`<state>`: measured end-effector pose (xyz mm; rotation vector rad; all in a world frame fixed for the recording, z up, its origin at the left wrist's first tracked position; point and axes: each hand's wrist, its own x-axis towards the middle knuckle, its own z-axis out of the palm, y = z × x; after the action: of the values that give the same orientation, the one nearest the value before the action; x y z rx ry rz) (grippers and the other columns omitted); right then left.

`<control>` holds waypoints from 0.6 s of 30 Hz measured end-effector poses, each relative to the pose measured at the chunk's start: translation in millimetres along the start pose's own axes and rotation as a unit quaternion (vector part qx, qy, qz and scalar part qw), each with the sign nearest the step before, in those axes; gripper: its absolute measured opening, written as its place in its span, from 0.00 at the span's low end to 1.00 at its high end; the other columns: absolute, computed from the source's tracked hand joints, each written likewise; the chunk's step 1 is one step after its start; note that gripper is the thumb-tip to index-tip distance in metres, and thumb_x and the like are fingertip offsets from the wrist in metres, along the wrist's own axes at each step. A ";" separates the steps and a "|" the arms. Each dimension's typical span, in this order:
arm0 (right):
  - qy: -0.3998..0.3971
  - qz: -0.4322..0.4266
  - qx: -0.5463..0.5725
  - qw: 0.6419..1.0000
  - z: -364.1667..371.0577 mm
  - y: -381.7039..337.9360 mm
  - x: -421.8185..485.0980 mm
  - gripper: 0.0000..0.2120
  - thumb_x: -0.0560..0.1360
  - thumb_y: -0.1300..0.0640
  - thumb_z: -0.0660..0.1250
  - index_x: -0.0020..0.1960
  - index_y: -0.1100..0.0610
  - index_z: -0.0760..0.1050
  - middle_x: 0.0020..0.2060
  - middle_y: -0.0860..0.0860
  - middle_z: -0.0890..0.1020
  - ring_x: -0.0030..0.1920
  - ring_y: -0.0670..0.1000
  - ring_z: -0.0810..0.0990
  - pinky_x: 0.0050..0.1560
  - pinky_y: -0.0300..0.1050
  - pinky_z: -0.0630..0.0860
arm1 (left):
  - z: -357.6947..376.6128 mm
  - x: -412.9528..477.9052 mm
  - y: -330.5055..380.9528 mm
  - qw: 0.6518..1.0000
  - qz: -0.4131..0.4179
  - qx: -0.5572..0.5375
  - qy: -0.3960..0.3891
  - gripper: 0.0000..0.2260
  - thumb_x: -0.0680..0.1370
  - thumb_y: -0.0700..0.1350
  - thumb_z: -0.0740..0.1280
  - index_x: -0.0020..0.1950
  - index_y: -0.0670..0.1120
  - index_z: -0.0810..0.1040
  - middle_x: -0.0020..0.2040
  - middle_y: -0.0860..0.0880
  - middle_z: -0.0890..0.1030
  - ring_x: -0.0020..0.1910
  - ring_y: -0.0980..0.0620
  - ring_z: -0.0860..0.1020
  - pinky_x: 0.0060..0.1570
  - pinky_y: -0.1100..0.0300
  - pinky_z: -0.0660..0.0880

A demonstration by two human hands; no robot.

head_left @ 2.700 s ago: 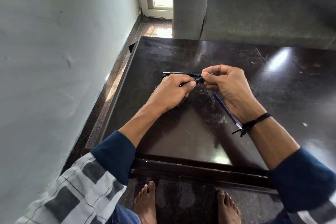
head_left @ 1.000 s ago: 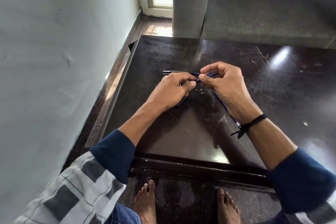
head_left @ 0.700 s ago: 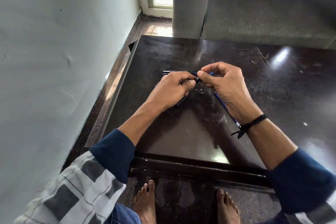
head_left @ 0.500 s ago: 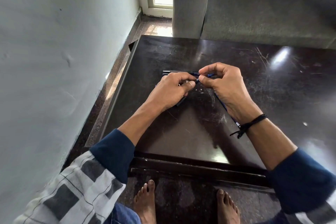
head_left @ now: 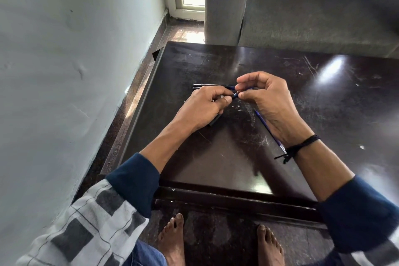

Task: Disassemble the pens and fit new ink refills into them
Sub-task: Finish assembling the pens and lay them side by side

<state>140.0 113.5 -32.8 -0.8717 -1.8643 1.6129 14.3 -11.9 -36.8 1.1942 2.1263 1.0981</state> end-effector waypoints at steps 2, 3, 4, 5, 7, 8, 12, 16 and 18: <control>0.010 0.004 -0.001 1.000 0.6 -0.1 0.0 0.13 0.70 0.68 0.75 0.49 0.53 0.85 0.47 0.53 0.87 0.47 0.49 0.84 0.52 0.43 0.81 | -0.1 0.3 -0.3 1.000 0.002 -0.003 0.000 0.07 0.81 0.49 0.66 0.54 0.56 0.84 0.35 0.53 0.81 0.36 0.57 0.78 0.52 0.45 0.79; 0.014 0.008 0.001 1.000 1.2 0.2 0.0 0.11 0.71 0.66 0.76 0.49 0.53 0.85 0.48 0.53 0.87 0.46 0.48 0.84 0.51 0.42 0.81 | -0.1 0.3 -0.3 1.000 0.003 -0.004 0.000 0.07 0.81 0.49 0.66 0.55 0.56 0.84 0.36 0.52 0.82 0.36 0.56 0.78 0.52 0.45 0.79; 0.018 0.011 0.001 1.000 1.8 0.8 -0.1 0.09 0.72 0.64 0.76 0.49 0.54 0.84 0.48 0.53 0.87 0.46 0.47 0.84 0.50 0.41 0.81 | -0.2 0.4 -0.3 1.000 0.003 -0.004 0.000 0.07 0.81 0.49 0.66 0.55 0.56 0.84 0.37 0.51 0.82 0.37 0.56 0.78 0.52 0.44 0.79; 0.020 0.013 0.000 1.000 2.3 1.2 -0.1 0.08 0.72 0.63 0.76 0.49 0.54 0.84 0.48 0.53 0.87 0.44 0.46 0.84 0.49 0.40 0.81 | -0.2 0.4 -0.2 1.000 0.004 -0.003 -0.001 0.07 0.81 0.49 0.66 0.55 0.56 0.84 0.38 0.51 0.83 0.37 0.55 0.79 0.52 0.44 0.79; 0.018 0.013 -0.001 1.000 2.6 1.3 -0.4 0.07 0.73 0.65 0.76 0.48 0.55 0.84 0.43 0.53 0.87 0.42 0.47 0.84 0.47 0.39 0.80 | -0.2 0.4 -0.3 1.000 0.004 -0.003 -0.001 0.08 0.81 0.49 0.66 0.55 0.56 0.84 0.40 0.51 0.84 0.38 0.53 0.80 0.52 0.44 0.79; 0.013 0.009 0.000 1.000 2.5 1.0 -0.6 0.08 0.73 0.66 0.75 0.48 0.56 0.84 0.40 0.52 0.86 0.41 0.47 0.84 0.47 0.39 0.80 | -0.1 0.3 -0.3 1.000 0.004 -0.001 -0.002 0.08 0.81 0.49 0.66 0.55 0.57 0.84 0.39 0.51 0.84 0.38 0.53 0.80 0.52 0.45 0.79; -0.001 -0.010 -0.008 1.000 1.0 -0.7 -1.0 0.14 0.69 0.71 0.73 0.48 0.55 0.84 0.42 0.52 0.87 0.45 0.48 0.84 0.48 0.39 0.80 | 0.0 0.5 -1.3 1.000 0.007 -0.001 -0.001 0.07 0.81 0.49 0.66 0.54 0.57 0.84 0.35 0.54 0.81 0.36 0.58 0.78 0.51 0.47 0.80; 0.012 0.000 0.001 1.000 1.0 1.8 0.6 0.08 0.70 0.61 0.78 0.47 0.52 0.85 0.47 0.53 0.87 0.46 0.49 0.84 0.49 0.42 0.82 | -1.4 1.0 -1.5 1.000 0.009 -0.003 0.004 0.07 0.81 0.49 0.67 0.55 0.56 0.84 0.31 0.58 0.78 0.33 0.62 0.76 0.48 0.52 0.78; 0.024 -0.002 -0.004 1.000 2.8 4.4 1.1 0.05 0.72 0.57 0.78 0.46 0.52 0.85 0.44 0.54 0.87 0.42 0.48 0.84 0.47 0.41 0.81 | -1.4 0.5 -0.8 1.000 0.011 -0.002 0.001 0.08 0.81 0.49 0.66 0.56 0.57 0.84 0.33 0.56 0.80 0.34 0.61 0.77 0.47 0.53 0.77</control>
<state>137.7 112.9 -37.6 -0.9020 -1.8406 1.5697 12.7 -12.2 -36.6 1.2167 2.1177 1.1128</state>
